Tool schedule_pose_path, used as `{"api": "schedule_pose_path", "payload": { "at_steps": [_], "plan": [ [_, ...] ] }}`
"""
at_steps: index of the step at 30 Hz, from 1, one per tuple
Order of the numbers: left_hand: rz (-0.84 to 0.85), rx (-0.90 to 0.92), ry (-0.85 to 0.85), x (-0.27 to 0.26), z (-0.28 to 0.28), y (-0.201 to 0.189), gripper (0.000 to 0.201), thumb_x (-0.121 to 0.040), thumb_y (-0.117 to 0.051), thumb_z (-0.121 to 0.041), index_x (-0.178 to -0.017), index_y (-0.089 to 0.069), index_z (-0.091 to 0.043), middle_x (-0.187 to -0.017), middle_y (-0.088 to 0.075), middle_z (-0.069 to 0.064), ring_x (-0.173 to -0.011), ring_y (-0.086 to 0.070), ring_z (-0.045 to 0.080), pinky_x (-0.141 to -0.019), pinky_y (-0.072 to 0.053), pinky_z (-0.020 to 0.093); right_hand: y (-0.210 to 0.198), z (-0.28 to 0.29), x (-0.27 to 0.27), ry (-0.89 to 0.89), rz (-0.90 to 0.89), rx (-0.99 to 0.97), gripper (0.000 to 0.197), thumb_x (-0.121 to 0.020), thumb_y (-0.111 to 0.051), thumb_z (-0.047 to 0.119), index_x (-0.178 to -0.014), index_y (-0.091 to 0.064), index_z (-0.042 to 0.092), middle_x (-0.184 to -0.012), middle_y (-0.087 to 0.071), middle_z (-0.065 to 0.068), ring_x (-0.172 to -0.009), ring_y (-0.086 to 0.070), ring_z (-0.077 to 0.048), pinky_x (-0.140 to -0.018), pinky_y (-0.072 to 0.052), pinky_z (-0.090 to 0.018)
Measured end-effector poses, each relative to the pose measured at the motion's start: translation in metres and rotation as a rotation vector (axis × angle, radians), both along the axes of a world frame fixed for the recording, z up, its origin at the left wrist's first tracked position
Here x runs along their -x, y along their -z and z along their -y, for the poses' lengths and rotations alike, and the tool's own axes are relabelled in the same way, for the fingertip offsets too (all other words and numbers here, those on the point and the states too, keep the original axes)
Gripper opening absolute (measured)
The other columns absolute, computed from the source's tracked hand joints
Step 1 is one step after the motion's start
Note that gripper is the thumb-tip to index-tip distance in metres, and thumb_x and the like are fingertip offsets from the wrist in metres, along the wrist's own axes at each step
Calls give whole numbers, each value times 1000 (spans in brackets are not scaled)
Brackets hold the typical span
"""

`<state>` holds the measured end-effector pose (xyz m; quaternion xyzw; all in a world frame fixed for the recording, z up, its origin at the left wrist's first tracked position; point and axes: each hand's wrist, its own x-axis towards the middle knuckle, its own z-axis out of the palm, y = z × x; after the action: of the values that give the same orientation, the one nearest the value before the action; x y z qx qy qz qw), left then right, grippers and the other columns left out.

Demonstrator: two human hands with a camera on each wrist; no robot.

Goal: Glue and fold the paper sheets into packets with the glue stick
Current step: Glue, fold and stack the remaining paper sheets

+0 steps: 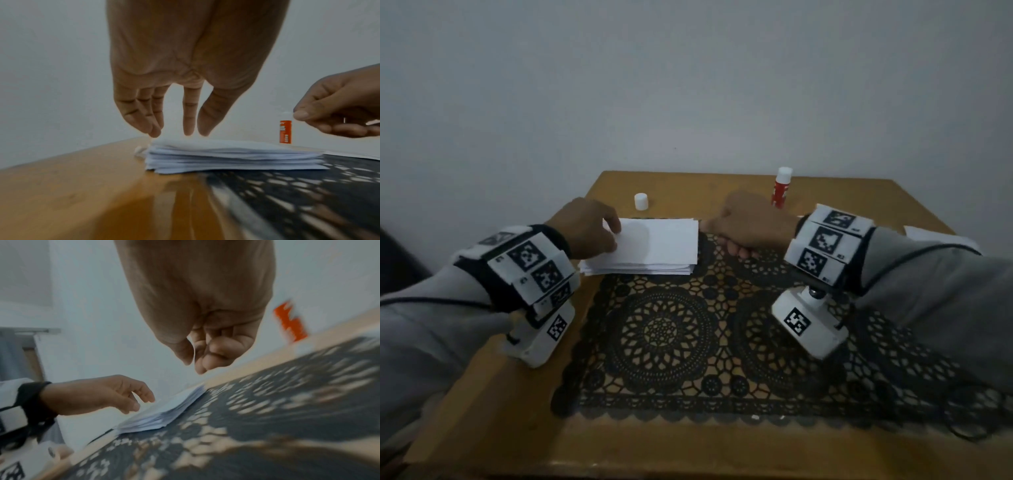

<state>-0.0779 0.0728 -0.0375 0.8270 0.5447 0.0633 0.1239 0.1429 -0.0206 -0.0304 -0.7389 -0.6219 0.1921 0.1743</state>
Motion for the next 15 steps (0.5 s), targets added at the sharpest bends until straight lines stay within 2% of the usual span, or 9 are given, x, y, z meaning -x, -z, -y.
{"api": "schedule_pose_path", "payload": {
  "at_steps": [2, 4, 6, 8, 10, 13, 15],
  "plan": [
    [50, -63, 22, -3, 11, -3, 23, -85, -65, -15, -108, -64, -17, -121, -55, 12, -112, -51, 25, -80, -35, 27, -5, 22, -19, -21, 86, -126, 40, -96, -57, 32, -70, -66, 3, -61, -68, -8, -45, -57, -11, -55, -50, -25],
    [109, -102, 62, -10, 25, -8, 23, -87, -62, -14, -109, -64, -15, -124, -55, 12, -113, -51, 25, -82, -34, 26, -4, 47, -42, -31, 227, -196, 36, -93, -60, 28, -66, -61, 4, -65, -65, -11, -55, -55, -17, -53, -41, -26],
    [147, -118, 139, -23, 38, -13, 22, -87, -62, -15, -109, -65, -17, -124, -58, 9, -105, -53, 21, -82, -35, 25, -1, 72, -67, 5, 326, -171, 34, -91, -61, 26, -62, -55, 10, -64, -58, -5, -61, -52, -19, -52, -32, -28],
    [139, -136, 264, -44, 52, -18, 23, -88, -62, -18, -111, -63, -18, -120, -60, 7, -95, -52, 16, -81, -36, 24, 1, 94, -92, 77, 384, -125, 33, -91, -59, 26, -61, -50, 17, -64, -54, 2, -61, -48, -13, -52, -30, -29],
    [105, -122, 400, -72, 70, -20, 27, -91, -59, -21, -118, -60, -18, -120, -59, 5, -100, -53, 17, -84, -39, 26, 4, 109, -116, 135, 410, -130, 32, -91, -59, 25, -62, -49, 16, -64, -54, 2, -60, -46, -10, -51, -30, -29],
    [-30, -64, 563, -121, 95, -19, 39, -92, -57, -29, -130, -52, -21, -129, -53, 3, -117, -49, 20, -96, -39, 31, 8, 123, -141, 204, 385, -148, 27, -92, -56, 20, -69, -53, 6, -68, -59, -6, -65, -52, -21, -60, -40, -38],
    [-100, -20, 643, -150, 106, -17, 46, -92, -58, -33, -135, -47, -21, -134, -51, 2, -122, -47, 21, -101, -38, 33, 9, 126, -149, 238, 351, -163, 27, -92, -53, 19, -67, -48, 8, -69, -58, -8, -67, -52, -23, -63, -42, -40]
  ]
}}
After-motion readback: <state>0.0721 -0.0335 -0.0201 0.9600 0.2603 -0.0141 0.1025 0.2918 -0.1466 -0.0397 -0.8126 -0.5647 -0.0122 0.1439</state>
